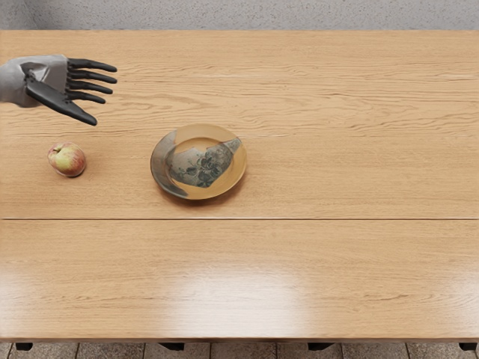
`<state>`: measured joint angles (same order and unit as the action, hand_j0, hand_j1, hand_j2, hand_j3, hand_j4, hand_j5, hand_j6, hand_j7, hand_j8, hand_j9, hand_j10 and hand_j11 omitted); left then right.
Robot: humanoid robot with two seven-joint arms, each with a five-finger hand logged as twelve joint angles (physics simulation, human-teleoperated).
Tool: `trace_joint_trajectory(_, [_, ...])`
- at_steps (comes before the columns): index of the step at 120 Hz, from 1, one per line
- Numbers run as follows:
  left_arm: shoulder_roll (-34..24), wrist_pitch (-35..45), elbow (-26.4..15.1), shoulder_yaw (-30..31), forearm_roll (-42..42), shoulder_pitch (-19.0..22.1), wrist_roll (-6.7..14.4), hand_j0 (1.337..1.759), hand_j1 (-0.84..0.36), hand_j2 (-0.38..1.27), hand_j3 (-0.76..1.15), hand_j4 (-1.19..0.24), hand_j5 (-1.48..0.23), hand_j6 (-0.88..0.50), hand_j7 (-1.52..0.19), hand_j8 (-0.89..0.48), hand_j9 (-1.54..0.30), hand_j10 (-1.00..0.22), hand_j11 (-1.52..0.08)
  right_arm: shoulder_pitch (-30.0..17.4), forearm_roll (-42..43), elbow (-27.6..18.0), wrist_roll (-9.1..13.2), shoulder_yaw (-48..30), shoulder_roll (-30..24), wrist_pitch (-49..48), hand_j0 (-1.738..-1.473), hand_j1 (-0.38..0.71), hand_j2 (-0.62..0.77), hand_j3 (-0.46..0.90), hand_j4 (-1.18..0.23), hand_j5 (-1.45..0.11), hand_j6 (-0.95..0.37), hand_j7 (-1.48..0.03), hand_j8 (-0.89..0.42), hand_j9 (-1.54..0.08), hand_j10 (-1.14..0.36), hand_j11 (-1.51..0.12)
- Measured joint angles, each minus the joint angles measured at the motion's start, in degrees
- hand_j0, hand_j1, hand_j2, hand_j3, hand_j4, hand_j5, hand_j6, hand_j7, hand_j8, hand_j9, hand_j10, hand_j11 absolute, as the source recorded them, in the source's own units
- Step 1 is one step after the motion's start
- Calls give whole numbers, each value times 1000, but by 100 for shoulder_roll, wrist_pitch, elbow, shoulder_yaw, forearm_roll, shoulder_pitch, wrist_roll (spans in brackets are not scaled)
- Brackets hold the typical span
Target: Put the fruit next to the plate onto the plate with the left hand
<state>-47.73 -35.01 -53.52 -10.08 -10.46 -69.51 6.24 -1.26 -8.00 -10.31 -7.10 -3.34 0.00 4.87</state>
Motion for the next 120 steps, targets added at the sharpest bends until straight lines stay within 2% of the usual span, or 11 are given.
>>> trace_joint_trajectory(23, [-18, 0, -14, -8, -9, -38, 13, 1658, 57, 50, 0, -246, -318, -246, -318, -246, -318, -245, -318, 37, 0, 3, -5, -7, 0, 1, -1658, -308, -7, 0, -35, -45, -35, -45, -35, -45, -35, -45])
trace_joint_trajectory(36, [-194, 0, -47, -14, -99, -50, 179, 1658, 57, 50, 0, -246, -318, -246, -318, -246, -318, -245, -318, 50, 0, 3, -7, -8, 0, 1, -1658, -308, -7, 0, -35, -45, -35, -45, -35, -45, -35, -45])
trace_joint_trajectory(49, [-847, 0, -741, -35, -609, -104, 409, 1658, 57, 51, 0, -246, -318, -246, -318, -246, -318, -245, -318, 54, 0, 3, -8, -9, 0, 1, -1658, -308, -7, 0, -35, -45, -35, -45, -35, -45, -35, -45])
trace_joint_trajectory(68, [-1271, -1, -1758, -52, -1447, -120, 598, 1658, 57, 51, 0, -247, -318, -247, -318, -247, -318, -246, -318, 56, 0, 3, -6, -9, 0, 2, -1658, -308, -7, 0, -35, -45, -35, -45, -35, -45, -35, -45])
trace_joint_trajectory(81, [-1496, 285, -2180, -50, -2011, -144, 689, 1658, 58, 51, 0, -248, -319, -248, -318, -248, -318, -247, -318, 56, 0, 3, -8, -9, 0, 0, -1658, -308, -7, 0, -35, -45, -35, -45, -35, -45, -35, -45])
trace_joint_trajectory(96, [-1615, 935, -2425, -38, -2405, -131, 737, 1658, 58, 51, 0, -249, -319, -250, -319, -250, -318, -249, -318, 58, 0, 3, -10, -9, 0, -1, -1658, -308, -7, 0, -35, -45, -35, -45, -35, -45, -35, -45])
trace_joint_trajectory(99, [-1611, 1122, -2487, -33, -2510, -124, 830, 1658, 58, 51, 0, -249, -319, -250, -319, -250, -318, -249, -318, 59, 0, 3, -10, -9, 0, 0, -1658, -308, -7, 0, -35, -45, -35, -45, -35, -45, -35, -45])
trace_joint_trajectory(113, [-1604, 1951, -2675, 14, -2856, -57, 1510, 1658, 58, 52, 0, -250, -319, -251, -319, -251, -319, -250, -318, 62, 0, 3, -10, -9, 0, -2, -1658, -308, -7, 0, -35, -45, -35, -45, -35, -45, -35, -45])
trace_joint_trajectory(120, [-1591, 2361, -2742, 87, -3022, -37, 1763, 1658, 59, 52, 0, -251, -319, -252, -319, -252, -319, -250, -318, 63, 0, 3, -9, -9, 0, -2, -1658, -308, -7, 0, -35, -45, -35, -45, -35, -45, -35, -45])
